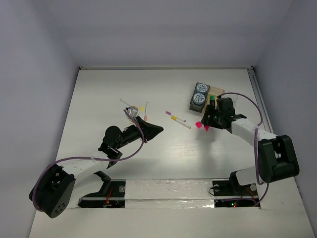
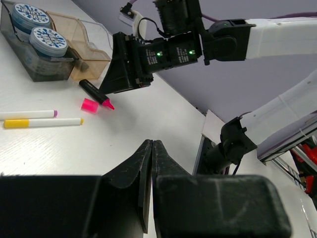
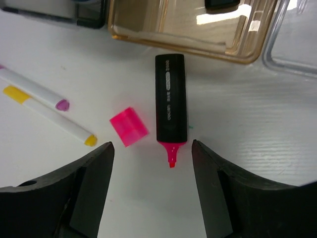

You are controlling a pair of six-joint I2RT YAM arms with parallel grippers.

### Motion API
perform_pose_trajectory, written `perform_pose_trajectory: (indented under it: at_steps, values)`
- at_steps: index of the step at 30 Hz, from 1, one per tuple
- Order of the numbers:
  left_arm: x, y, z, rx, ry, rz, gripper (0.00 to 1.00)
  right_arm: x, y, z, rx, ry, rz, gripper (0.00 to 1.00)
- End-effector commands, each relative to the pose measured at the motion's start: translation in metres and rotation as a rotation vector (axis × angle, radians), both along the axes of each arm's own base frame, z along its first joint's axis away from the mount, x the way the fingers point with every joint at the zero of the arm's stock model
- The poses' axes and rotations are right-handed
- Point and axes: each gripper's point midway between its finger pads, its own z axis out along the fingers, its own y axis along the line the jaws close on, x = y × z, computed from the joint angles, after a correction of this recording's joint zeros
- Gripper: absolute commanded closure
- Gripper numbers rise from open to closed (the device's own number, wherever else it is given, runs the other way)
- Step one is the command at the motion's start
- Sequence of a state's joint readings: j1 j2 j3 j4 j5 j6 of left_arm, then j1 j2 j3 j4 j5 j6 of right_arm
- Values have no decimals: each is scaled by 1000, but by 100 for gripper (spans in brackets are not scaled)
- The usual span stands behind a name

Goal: Sort the stationery into containers
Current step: Pick up the pen from the center of the board.

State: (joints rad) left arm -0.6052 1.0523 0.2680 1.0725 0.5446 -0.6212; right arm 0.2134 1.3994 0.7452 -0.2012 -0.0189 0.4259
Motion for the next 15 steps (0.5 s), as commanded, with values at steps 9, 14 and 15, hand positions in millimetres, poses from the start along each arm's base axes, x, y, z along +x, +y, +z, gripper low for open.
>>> perform_pose_trajectory:
  at_steps: [9,14,15]
  values:
    - [-8,-1,15,-42,-66,-33,100,27,-15,-16,-94,20,-65,47]
    - [-8,-1,16,-41,-68,-33,100,28,-14,-22,-93,39,-62,46]
    - [-8,-1,17,-43,-70,-33,100,28,-14,-24,-95,46,-64,46]
